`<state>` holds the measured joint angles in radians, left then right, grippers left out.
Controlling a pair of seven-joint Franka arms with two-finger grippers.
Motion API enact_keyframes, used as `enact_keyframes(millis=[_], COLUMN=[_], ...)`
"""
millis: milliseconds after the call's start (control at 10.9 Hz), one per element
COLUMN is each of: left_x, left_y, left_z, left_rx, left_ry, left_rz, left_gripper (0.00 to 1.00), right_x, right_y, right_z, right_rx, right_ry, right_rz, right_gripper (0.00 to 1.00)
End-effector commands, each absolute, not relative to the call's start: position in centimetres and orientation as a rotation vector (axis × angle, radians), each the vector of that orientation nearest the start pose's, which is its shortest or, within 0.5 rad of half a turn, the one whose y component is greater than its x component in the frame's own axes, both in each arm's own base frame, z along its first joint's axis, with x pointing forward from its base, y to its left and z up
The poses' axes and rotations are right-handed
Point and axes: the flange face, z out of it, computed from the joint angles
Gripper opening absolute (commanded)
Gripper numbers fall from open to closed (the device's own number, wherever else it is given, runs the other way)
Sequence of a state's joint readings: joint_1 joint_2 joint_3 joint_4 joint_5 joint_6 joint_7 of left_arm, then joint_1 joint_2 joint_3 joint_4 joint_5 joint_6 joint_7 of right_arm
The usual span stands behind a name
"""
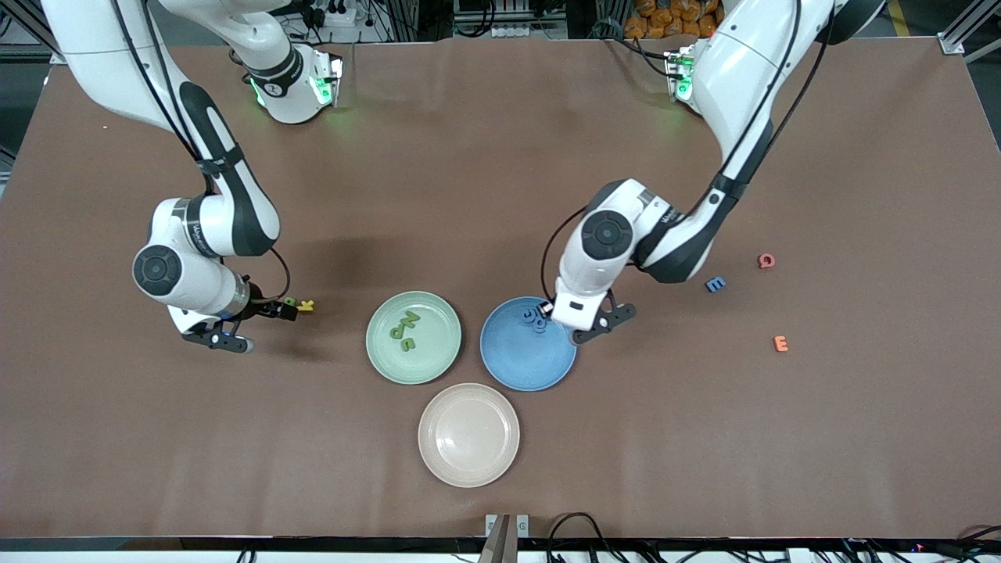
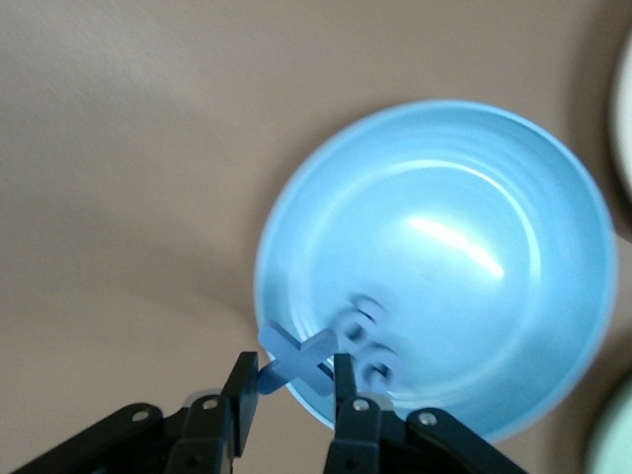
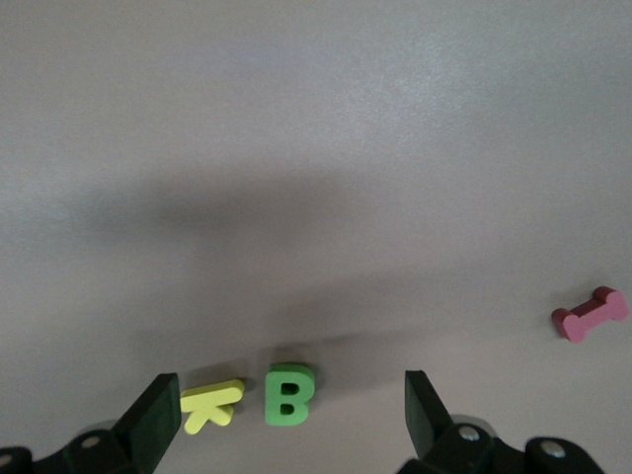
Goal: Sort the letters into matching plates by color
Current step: 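Release the green U on the green plate while the left gripper drops the X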
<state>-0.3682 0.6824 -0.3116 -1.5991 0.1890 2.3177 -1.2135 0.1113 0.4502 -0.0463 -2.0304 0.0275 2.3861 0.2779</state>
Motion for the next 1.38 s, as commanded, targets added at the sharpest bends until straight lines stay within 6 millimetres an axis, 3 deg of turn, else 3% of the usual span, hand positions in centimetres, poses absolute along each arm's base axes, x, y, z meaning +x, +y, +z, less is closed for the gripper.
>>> enact_keyframes(millis=[0,367,459,551,1102,1286], left_x=[55.5,54.8,54.7,54.8,56.4,57.5], left_y=[-44.9,-47.0,-47.1,-47.0,-43.3,-40.7], left_z=[26.7,27.3,27.3,27.3,26.1,25.5], left_rx=[-3.16,-3.207,-3.206,-3.206,-3.139,-3.11], left_ry=[-0.815,-0.974,-0.979,-0.979,-0.908,-0.848], left_rz=[-0.051,-0.103,-0.101,-0.103,-0.081,-0.046], left_gripper=[0.0,0.0,0.37,0.99,1.0,1.0], right_x=[57.2,55.0,54.8,54.7,54.1,54.0], right_y=[3.0,1.7,1.6,1.6,2.1,2.2], right_z=[21.8,20.4,20.3,20.2,18.9,18.5], right_rx=[-3.136,-3.136,-3.137,-3.137,-3.139,-3.139], right_ry=[0.347,0.311,0.311,0.311,0.297,0.294], right_rz=[0.07,0.039,0.044,0.041,0.039,0.034], right_gripper=[1.0,1.0,1.0,1.0,1.0,1.0])
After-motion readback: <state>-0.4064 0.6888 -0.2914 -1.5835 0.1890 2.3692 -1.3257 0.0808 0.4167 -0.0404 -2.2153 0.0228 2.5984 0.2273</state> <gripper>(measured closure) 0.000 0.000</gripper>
